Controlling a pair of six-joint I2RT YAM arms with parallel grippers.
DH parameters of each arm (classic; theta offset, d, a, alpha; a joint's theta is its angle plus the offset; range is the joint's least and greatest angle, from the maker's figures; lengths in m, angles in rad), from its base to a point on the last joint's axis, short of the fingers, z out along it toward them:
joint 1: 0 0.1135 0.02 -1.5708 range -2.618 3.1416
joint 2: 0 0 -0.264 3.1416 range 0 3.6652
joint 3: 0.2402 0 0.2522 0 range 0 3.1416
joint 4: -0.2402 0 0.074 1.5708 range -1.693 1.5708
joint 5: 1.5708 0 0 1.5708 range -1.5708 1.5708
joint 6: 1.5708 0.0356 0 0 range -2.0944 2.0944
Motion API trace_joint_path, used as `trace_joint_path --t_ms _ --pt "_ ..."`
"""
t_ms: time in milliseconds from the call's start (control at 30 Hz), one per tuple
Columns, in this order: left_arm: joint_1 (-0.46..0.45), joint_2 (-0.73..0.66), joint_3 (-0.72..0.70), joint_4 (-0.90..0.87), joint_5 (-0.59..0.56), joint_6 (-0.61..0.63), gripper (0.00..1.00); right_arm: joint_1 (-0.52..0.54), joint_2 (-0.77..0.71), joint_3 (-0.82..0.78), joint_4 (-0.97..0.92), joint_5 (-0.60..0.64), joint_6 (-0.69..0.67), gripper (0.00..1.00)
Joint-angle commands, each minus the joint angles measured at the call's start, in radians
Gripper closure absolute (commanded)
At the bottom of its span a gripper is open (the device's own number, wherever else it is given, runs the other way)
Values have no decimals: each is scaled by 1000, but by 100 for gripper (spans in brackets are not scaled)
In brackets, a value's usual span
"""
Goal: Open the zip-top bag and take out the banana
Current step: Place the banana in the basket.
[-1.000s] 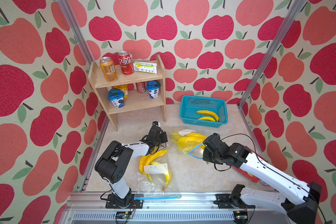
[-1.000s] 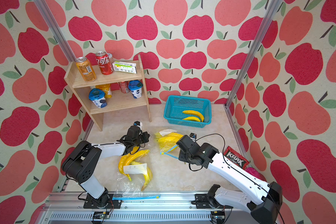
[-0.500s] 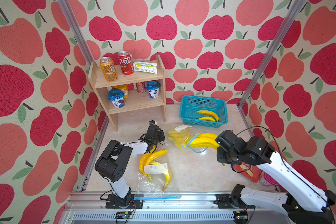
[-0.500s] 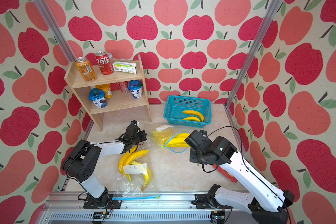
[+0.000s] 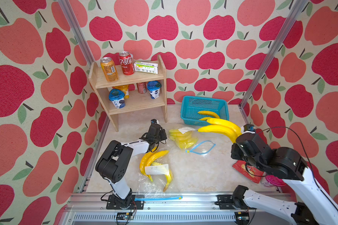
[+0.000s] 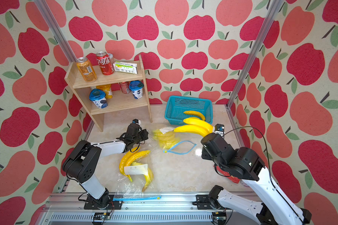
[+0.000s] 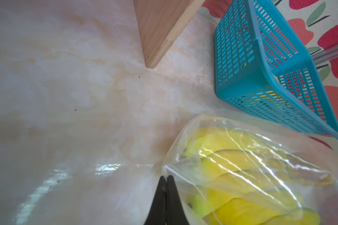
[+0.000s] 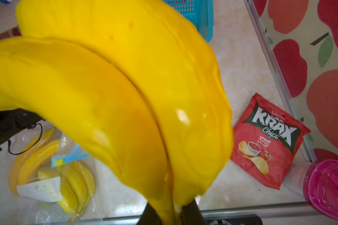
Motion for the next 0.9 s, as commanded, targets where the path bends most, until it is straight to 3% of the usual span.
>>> trace_joint_path --t_ms 0,100,167,333,433,733,867 --pt "6 -15 8 -45 -12 22 100 -50 -26 -2 217 51 -145 93" --pt "10 -19 -3 -36 -13 15 100 -58 16 41 178 79 -147 93" --pt "9 -15 2 -32 2 9 100 -86 48 -4 247 90 -207 93" --pt "0 -13 31 -57 24 4 100 -379 195 -119 555 -183 -357 95" --pt "-4 -20 32 -58 41 -7 100 -605 313 -156 735 -415 -400 94" --pt "-29 -22 41 -80 24 -12 100 -715 796 124 857 -554 -554 96" --pt "-29 -8 57 -100 21 -8 100 -750 1045 347 762 -551 -559 97"
